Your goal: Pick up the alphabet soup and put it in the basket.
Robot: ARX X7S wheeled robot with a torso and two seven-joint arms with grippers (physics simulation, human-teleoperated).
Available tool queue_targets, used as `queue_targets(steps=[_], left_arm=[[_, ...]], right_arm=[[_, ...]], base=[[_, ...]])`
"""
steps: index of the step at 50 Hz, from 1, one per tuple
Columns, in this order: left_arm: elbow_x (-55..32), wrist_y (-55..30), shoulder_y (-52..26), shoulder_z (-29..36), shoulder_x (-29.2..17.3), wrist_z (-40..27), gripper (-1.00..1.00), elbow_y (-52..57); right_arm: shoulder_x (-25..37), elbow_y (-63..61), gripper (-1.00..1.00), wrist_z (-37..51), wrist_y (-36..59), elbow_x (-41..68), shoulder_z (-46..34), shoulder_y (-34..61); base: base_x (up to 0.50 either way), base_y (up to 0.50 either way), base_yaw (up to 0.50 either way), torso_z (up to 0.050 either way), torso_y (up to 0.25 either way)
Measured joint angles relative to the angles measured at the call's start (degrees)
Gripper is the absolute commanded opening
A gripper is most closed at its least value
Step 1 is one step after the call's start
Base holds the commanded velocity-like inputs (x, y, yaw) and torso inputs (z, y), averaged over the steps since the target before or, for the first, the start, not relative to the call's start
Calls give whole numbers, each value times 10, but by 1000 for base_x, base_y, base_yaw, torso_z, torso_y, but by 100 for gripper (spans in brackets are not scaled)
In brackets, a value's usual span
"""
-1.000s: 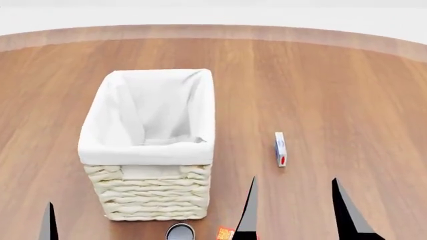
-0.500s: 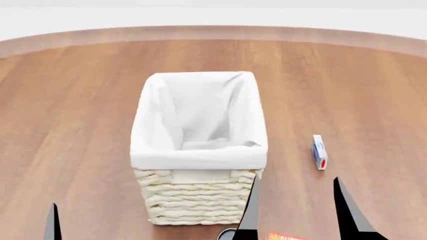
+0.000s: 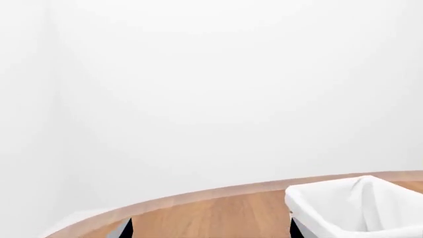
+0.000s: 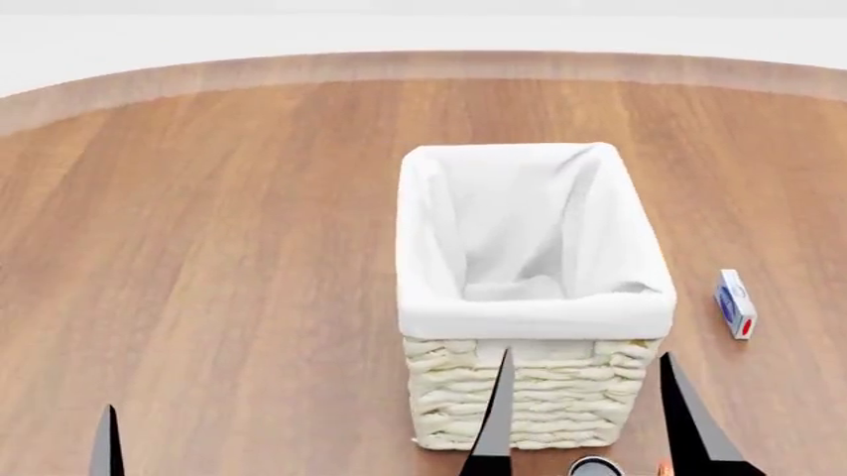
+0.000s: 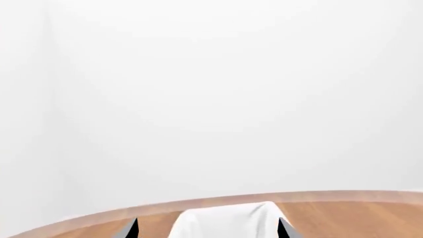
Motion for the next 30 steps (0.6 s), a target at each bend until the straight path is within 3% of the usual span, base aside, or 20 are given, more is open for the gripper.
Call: queue_targets(steps=[5,13,30], left_arm=[[-2,0,-1,2,-2,-3,100,0],[-3,-2,-2,5,-6,-8,100,-1],[-7,-4,-7,10,-13,-17,100,-6]], right_arm=[[2,0,100,2,-1,6,1,1],[5,1,100,3,-8,15,1,0],[30,-24,100,27,9,23,8,11]], base=[[0,0,0,0,0],[438,0,0,0,0],[5,0,0,0,0]])
